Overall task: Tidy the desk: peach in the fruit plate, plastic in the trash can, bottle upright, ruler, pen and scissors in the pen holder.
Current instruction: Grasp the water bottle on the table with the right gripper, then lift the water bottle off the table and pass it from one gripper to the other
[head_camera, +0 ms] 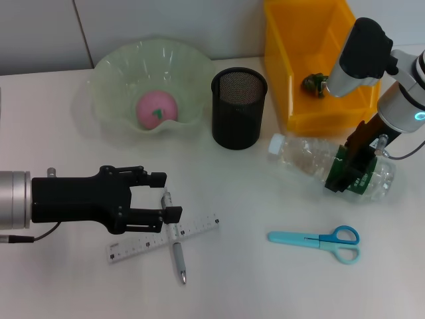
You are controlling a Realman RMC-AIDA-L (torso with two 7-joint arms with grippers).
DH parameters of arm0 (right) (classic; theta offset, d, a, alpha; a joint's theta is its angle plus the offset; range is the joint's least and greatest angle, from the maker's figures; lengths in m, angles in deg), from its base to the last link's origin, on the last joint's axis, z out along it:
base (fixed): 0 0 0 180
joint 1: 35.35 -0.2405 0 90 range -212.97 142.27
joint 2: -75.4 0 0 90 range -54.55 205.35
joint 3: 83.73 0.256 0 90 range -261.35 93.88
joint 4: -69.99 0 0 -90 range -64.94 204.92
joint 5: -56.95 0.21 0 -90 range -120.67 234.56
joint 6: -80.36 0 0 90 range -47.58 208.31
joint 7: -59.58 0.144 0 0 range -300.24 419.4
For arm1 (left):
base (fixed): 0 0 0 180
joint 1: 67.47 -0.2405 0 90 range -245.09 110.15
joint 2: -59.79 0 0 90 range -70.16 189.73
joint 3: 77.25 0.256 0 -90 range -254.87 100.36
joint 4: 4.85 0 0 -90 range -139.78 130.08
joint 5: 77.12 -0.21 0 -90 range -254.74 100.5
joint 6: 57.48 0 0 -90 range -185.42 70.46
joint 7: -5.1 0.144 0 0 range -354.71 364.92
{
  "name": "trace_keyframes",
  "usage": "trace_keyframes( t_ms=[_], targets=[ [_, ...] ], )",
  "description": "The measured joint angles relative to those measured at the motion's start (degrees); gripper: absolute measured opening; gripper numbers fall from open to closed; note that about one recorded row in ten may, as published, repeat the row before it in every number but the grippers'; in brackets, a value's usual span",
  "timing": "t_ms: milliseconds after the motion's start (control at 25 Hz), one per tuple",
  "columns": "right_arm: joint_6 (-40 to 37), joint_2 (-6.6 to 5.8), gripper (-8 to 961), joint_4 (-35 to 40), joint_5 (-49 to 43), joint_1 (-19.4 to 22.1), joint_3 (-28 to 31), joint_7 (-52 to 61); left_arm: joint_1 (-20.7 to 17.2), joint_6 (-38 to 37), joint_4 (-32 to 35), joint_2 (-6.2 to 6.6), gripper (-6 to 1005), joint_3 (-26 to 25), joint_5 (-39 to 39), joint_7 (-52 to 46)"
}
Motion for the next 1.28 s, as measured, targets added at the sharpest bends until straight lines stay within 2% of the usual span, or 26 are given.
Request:
trace_keyframes(
  t_ms=[760,960,1280],
  targets=[
    [-0.7,0.69,758,3.1,0.5,0.9,-0.9,0.0,0.0,0.0,0.0,0.12,800,-0.1,0.0,-0.1],
    [-4.6,1.27,758,9.3,2.3,2.6,-0.7,-0.2,0.0,0.0,0.0,0.21,799,-0.1,0.1,-0.1],
    [-11.8,1.37,758,18.7,9.6,6.0,-0.6,-0.8,0.3,-0.1,0.0,0.25,799,-1.3,0.2,-0.1]
  ],
)
